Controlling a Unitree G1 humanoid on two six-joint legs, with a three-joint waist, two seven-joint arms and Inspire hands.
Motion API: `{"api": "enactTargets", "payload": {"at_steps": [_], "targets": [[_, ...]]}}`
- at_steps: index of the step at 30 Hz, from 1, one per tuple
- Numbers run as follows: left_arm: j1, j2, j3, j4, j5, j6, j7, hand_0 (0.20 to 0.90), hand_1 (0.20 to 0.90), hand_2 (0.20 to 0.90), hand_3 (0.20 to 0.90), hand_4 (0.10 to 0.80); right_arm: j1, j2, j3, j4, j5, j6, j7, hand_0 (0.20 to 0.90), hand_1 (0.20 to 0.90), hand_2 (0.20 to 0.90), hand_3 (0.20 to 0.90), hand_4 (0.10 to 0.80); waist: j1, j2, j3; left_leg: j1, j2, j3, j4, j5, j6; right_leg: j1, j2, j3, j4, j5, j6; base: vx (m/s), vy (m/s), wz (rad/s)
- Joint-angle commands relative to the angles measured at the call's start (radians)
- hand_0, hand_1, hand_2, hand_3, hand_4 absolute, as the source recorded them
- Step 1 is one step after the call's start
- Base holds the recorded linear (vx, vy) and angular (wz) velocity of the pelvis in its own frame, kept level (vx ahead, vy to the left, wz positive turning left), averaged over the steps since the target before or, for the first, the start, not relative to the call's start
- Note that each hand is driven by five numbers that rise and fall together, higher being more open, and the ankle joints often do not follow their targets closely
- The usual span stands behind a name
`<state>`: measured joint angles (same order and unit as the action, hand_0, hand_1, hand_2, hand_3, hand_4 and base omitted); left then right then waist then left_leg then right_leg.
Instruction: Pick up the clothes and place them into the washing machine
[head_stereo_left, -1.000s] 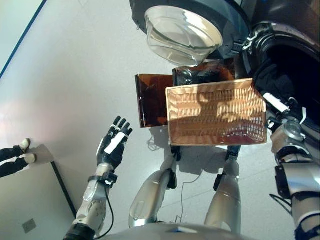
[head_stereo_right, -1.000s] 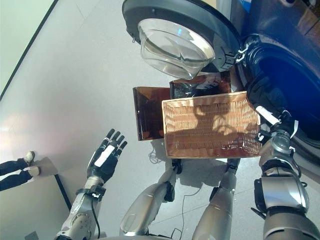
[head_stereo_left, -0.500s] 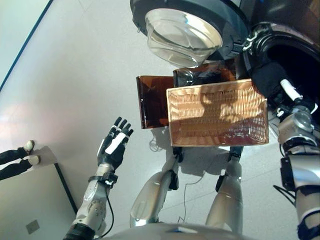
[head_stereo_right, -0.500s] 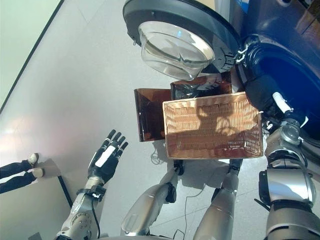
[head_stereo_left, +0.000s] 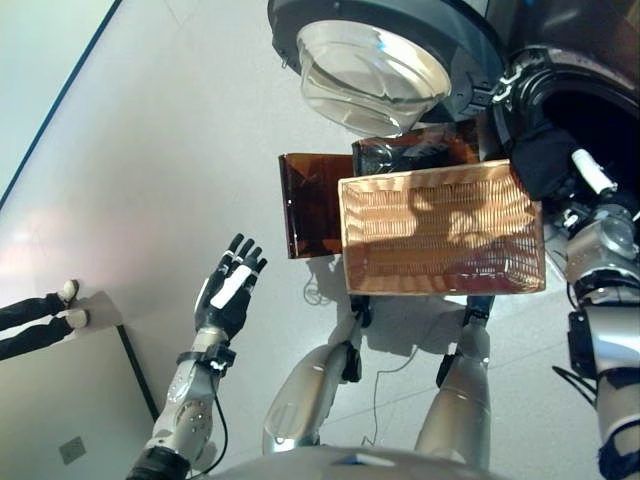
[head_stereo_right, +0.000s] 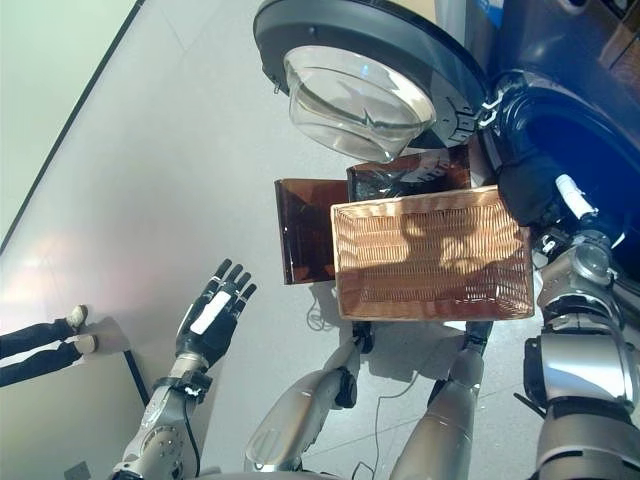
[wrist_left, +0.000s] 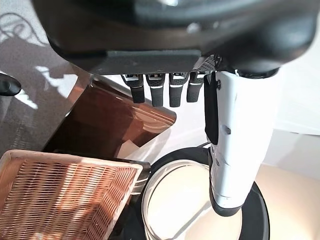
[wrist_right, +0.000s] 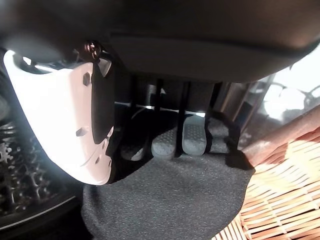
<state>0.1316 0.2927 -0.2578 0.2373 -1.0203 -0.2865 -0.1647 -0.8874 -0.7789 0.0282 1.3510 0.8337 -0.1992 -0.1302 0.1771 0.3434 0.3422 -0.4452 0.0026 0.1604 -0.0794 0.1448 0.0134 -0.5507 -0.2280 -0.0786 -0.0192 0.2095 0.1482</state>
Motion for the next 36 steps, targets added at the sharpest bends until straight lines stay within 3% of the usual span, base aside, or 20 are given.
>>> {"api": "enactTargets", "payload": {"at_steps": [1, 10, 18, 27, 31, 32, 33, 36], "targets": [[0.029, 0.080, -0.033, -0.060, -0.033, -0.045, -0.021, 0.900, 0.900, 0.900, 0.900, 0.800, -0.069, -0.097, 0.040, -0.031, 0.092, -0.090, 0.009, 0.200, 0.200, 0.200, 0.200, 0.300, 0.032, 0.039, -0.081, -0.003, -0.013, -0.023, -0.008, -0.027, -0.070, -0.107, 0.048, 0.002, 0.146, -0.070, -0.031, 0.000, 0.000, 0.00], [0.032, 0.079, -0.050, -0.068, -0.062, -0.050, -0.016, 0.900, 0.900, 0.900, 0.900, 0.800, -0.094, -0.101, -0.080, -0.032, 0.342, -0.152, -0.003, 0.200, 0.200, 0.200, 0.200, 0.300, 0.032, 0.058, -0.091, -0.001, -0.016, -0.022, -0.008, -0.036, -0.070, -0.108, 0.051, 0.011, 0.145, -0.079, -0.029, 0.007, 0.004, -0.02], [0.041, 0.092, -0.077, -0.070, -0.082, -0.042, -0.005, 0.900, 0.900, 0.900, 0.900, 0.800, -0.172, -0.171, -0.166, -0.026, 0.520, -0.229, -0.052, 0.200, 0.200, 0.200, 0.200, 0.300, 0.034, 0.066, -0.112, -0.002, -0.018, -0.026, -0.008, -0.046, -0.072, -0.104, 0.053, 0.008, 0.141, -0.085, -0.024, 0.009, 0.001, -0.01], [0.054, 0.105, -0.083, -0.059, -0.087, -0.043, 0.005, 0.900, 0.900, 0.900, 0.900, 0.800, -0.245, -0.262, -0.172, -0.066, 0.562, -0.293, -0.103, 0.200, 0.200, 0.200, 0.200, 0.300, 0.016, 0.058, -0.120, -0.003, -0.018, -0.024, -0.008, -0.053, -0.074, -0.101, 0.057, 0.011, 0.136, -0.082, -0.020, 0.003, -0.001, 0.00], [0.053, 0.113, -0.082, -0.058, -0.077, -0.042, 0.003, 0.900, 0.900, 0.900, 0.900, 0.800, -0.221, -0.272, -0.123, -0.055, 0.459, -0.236, -0.100, 0.200, 0.200, 0.200, 0.200, 0.300, 0.010, 0.049, -0.113, -0.003, -0.015, -0.021, -0.008, -0.050, -0.075, -0.103, 0.060, 0.012, 0.139, -0.080, -0.022, 0.000, 0.000, 0.00], [0.048, 0.117, -0.080, -0.058, -0.072, -0.040, -0.002, 0.900, 0.900, 0.900, 0.900, 0.800, -0.197, -0.274, -0.079, -0.040, 0.357, -0.186, -0.088, 0.225, 0.225, 0.225, 0.225, 0.318, 0.009, 0.043, -0.107, -0.003, -0.014, -0.021, -0.008, -0.047, -0.075, -0.104, 0.061, 0.012, 0.141, -0.078, -0.023, -0.033, -0.037, -0.01], [0.042, 0.120, -0.075, -0.056, -0.063, -0.041, -0.008, 0.900, 0.900, 0.900, 0.900, 0.800, -0.178, -0.272, -0.042, -0.024, 0.278, -0.148, -0.080, 0.900, 0.900, 0.900, 0.900, 0.800, 0.007, 0.039, -0.101, -0.004, -0.012, -0.020, -0.008, -0.045, -0.075, -0.105, 0.062, 0.012, 0.141, -0.076, -0.023, -0.044, -0.047, -0.02], [0.031, 0.116, -0.062, -0.049, -0.054, -0.030, -0.020, 0.900, 0.900, 0.900, 0.900, 0.800, -0.123, -0.236, 0.007, 0.001, 0.196, -0.085, -0.015, 0.900, 0.900, 0.900, 0.900, 0.800, 0.007, 0.034, -0.086, -0.007, -0.008, -0.019, -0.008, -0.039, -0.074, -0.109, 0.066, 0.013, 0.145, -0.075, -0.028, -0.022, -0.025, -0.02]]}}
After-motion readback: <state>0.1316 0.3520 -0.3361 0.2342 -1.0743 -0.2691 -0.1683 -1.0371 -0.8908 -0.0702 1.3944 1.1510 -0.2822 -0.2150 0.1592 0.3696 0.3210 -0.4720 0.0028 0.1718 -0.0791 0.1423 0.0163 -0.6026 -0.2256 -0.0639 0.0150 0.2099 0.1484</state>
